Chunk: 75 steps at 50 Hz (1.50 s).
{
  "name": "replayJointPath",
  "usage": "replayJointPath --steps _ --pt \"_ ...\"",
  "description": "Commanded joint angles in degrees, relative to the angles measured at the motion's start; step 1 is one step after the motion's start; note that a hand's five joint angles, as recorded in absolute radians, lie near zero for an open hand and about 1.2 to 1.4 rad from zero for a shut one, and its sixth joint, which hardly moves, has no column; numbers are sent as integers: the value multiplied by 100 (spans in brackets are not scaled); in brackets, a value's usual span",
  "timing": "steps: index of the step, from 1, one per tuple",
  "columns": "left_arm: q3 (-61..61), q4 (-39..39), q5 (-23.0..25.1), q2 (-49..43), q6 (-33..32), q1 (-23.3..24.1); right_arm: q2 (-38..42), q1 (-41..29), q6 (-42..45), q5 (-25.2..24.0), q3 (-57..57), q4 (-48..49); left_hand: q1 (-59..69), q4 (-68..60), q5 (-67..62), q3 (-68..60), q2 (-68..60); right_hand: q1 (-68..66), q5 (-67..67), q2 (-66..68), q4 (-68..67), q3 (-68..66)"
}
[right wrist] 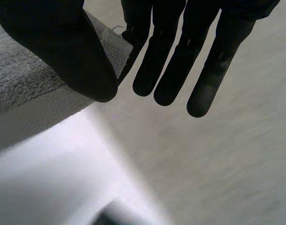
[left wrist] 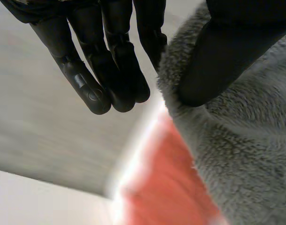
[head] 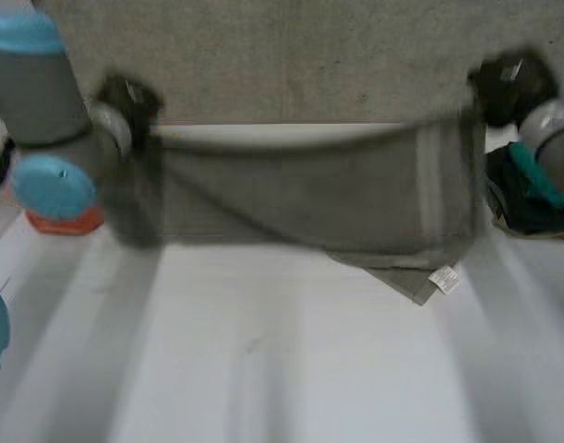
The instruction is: Fold the laundry.
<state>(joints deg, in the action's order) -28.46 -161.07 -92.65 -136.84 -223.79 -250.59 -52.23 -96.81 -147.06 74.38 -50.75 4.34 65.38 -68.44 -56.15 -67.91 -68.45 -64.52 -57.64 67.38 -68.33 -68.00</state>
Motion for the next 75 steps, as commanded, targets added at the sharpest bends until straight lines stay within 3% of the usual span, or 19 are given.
replayJointPath --steps 1,5,18,26,29,35,39,41,46,55,72,75 --pt "860 -2506 -61 632 1855 -122 -436 92 -1693 489 83 3544 1462 -1156 -1385 -1209 -1155 -1548 -1236 1262 -1167 -1200" --pt "281 -2816 167 860 2182 -122 -648 84 -2248 490 -295 4075 1462 -1156 -1385 -1209 -1155 -1548 -1236 1262 -1167 -1200" --pt "-2057 -2745 352 1142 2112 -332 -657 4 -2126 -187 -1077 2925 1462 -1156 -1385 -1209 -1155 -1548 -1236 1262 -1167 -1200" --pt "-3525 -2640 458 1002 1418 -324 -525 180 -1783 -530 -1964 1878 1462 -1156 -1385 -1209 -1155 -1548 -1236 1262 -1167 -1200" --pt "-4034 -2605 519 730 761 -341 -315 303 -1415 -609 -2368 1545 1462 -1156 -1385 -1209 -1155 -1548 -1236 1262 -1167 -1200" --pt "-4230 -2596 484 386 73 -403 -68 505 -755 -627 -2589 1184 1462 -1156 -1385 -1209 -1155 -1548 -1236 1262 -1167 -1200" --pt "-4151 -2587 405 219 2 -517 -7 576 -403 -627 -2572 859 224 82 -146 30 84 -1548 -1236 1262 -1167 -1200" --pt "-4124 -2587 370 201 28 -578 -24 585 -306 -636 -2537 709 -1139 1445 1217 1393 1447 -1548 -1236 1262 -1167 -1200" --pt "-4142 -2596 230 280 90 -614 -94 558 -324 -618 -2528 586 -2420 2727 2498 2674 2728 -1548 -1236 1262 -1167 -1200" --pt "-4466 -2675 27 544 107 -780 -156 506 -289 -600 -2616 507 -2338 2644 2415 2591 2645 -1548 -1236 1262 -1167 -1200" --pt "-5363 -2324 844 1388 380 -1150 -156 514 -201 -636 -2633 401 -2169 2475 2247 2423 2477 -1548 -1236 1262 -1167 -1200" --pt "-5539 -2139 1020 1493 354 -1281 -156 514 -183 -644 -2651 401 -2655 2961 2732 2908 2962 -1548 -1236 1262 -1167 -1200"
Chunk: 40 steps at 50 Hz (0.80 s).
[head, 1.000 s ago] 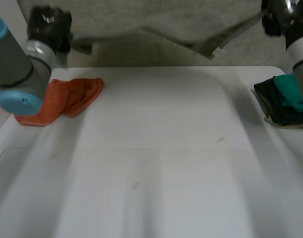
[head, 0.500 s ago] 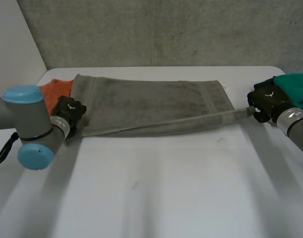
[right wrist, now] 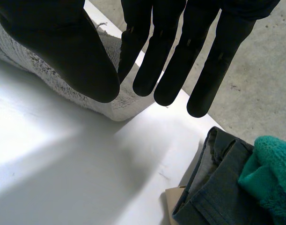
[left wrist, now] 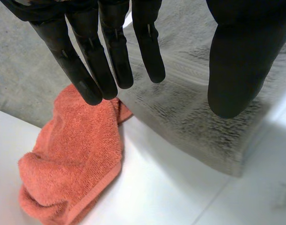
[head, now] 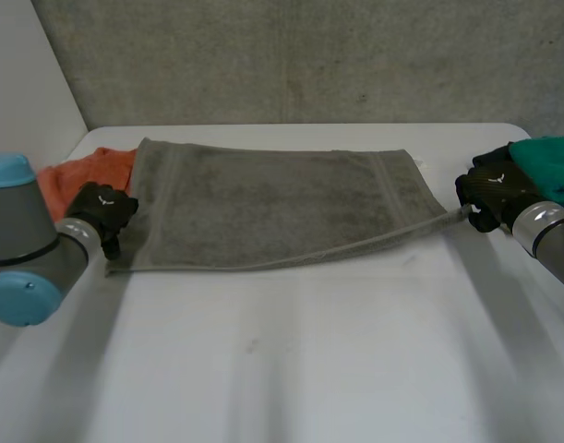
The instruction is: Fold the laundry.
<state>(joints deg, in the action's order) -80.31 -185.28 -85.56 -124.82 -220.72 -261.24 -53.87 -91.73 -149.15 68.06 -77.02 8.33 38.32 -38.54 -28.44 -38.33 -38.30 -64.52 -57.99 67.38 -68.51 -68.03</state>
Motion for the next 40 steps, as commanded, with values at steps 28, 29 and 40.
replayJointPath --steps 28,29,40 --pt "253 -123 664 -675 -366 -384 61 -65 219 -12 -164 2 635 -612 -622 -634 -636 -1548 -1201 1262 -1149 -1197" --pt "305 -123 681 -745 -349 -384 61 -65 219 -12 -165 2 1021 -998 -1008 -1019 -1022 -1548 -1201 1262 -1149 -1197" --pt "473 315 840 -546 -252 -393 -114 -56 324 6 -296 -155 4168 -4146 -4156 -4167 -4170 -1548 -1201 1262 -1149 -1197"
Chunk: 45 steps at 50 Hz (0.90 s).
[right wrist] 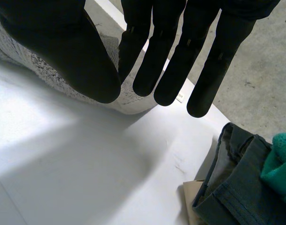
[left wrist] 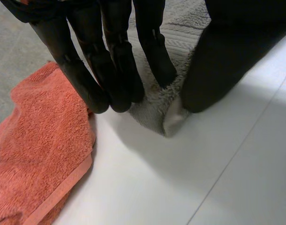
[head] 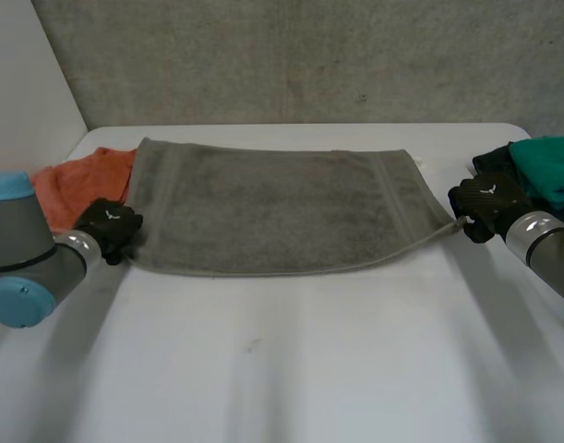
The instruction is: Fold the laundry.
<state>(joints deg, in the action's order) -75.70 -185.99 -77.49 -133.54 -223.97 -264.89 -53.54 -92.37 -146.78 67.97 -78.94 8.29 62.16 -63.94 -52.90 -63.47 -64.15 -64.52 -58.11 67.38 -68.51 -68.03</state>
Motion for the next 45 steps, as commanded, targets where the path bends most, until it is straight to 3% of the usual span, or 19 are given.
replayJointPath --steps 1,6,10,15,20,23,27,28,29,32,39,45 --pt "-49 475 6 459 107 -37 -200 9 123 6 -130 -214 1784 -1606 -1710 -1653 -1585 -1548 -1189 1262 -1149 -1197" --pt "-620 1213 -82 1470 196 -63 -692 105 666 -21 -253 -994 1784 -1606 -1710 -1653 -1585 -1548 -1189 1262 -1149 -1197" --pt "-1191 2082 -292 2121 38 -45 -964 386 1641 5 -376 -2250 1784 -1606 -1710 -1653 -1585 -1548 -1189 1262 -1149 -1197" --pt "-1929 3452 -486 2403 -716 -159 -1175 843 3274 128 -709 -4182 1784 -1606 -1710 -1653 -1585 -1548 -1189 1262 -1149 -1197" --pt "-2116 3790 -381 2403 -1342 -406 -1202 967 3902 181 -878 -4460 1784 -1606 -1710 -1653 -1585 -1548 -1189 1262 -1149 -1197" --pt "-1826 3579 -328 2394 -1290 -336 -1132 941 3657 146 -755 -4223 1784 -1606 -1710 -1653 -1585 -1548 -1189 1262 -1149 -1197" --pt "-1378 3131 -188 2280 -624 -213 -965 879 3165 129 -509 -3862 1784 -1606 -1710 -1653 -1585 -1548 -1189 1262 -1149 -1197" --pt "-1308 3052 -135 2236 -518 -195 -904 853 2990 111 -421 -3740 1036 -858 -963 -905 -838 -1548 -1189 1262 -1149 -1197" --pt "-1194 2842 -13 2149 -308 -160 -877 835 2901 76 -368 -3678 -1319 1497 1393 1450 1518 -1548 -1189 1262 -1149 -1197" --pt "-1061 2542 155 1956 9 -116 -790 791 2402 -116 -140 -3249 -3072 3250 3145 3203 3271 -1548 -1189 1262 -1149 -1197" --pt "-938 2339 375 1727 432 7 -579 765 671 -223 221 -2106 -3732 3910 3805 3863 3930 -1548 -1189 1262 -1149 -1197" --pt "-797 2103 305 1498 705 139 -377 773 -34 -74 423 -1516 -3681 3859 3755 3812 3880 -1548 -1189 1262 -1149 -1197"
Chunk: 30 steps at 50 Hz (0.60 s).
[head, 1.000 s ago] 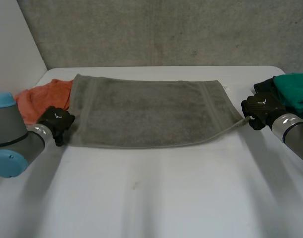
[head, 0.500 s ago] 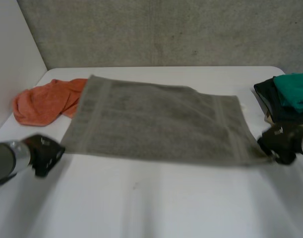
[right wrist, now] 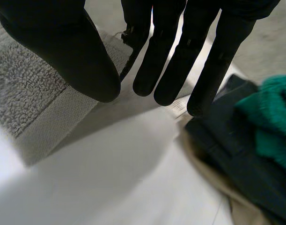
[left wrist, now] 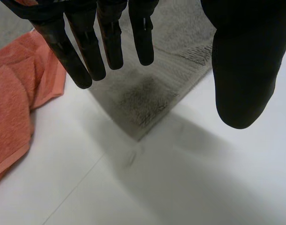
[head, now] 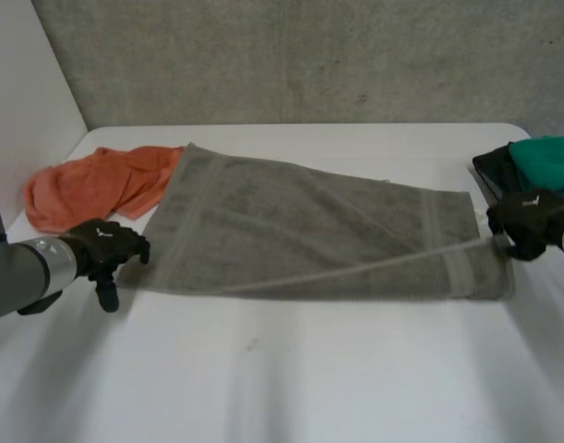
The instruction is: Fold the laundry.
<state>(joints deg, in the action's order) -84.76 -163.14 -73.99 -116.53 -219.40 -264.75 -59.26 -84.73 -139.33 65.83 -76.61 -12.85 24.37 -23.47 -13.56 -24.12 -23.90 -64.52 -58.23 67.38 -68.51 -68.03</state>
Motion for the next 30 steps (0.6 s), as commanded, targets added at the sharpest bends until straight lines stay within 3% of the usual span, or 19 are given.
replayJointPath --steps 1,6,30 --pt "127 -227 -71 -229 266 152 222 1 -823 185 208 652 98 -188 -179 -123 -145 -1548 -1177 1262 -1149 -1197" --pt "328 -543 -247 -466 302 266 336 -8 -973 369 234 837 215 -305 -296 -240 -262 -1548 -1177 1262 -1149 -1197" --pt "979 -1342 -826 -1459 223 1004 354 -17 -920 326 164 828 1191 -1281 -1272 -1216 -1238 -1548 -1177 1262 -1149 -1197"
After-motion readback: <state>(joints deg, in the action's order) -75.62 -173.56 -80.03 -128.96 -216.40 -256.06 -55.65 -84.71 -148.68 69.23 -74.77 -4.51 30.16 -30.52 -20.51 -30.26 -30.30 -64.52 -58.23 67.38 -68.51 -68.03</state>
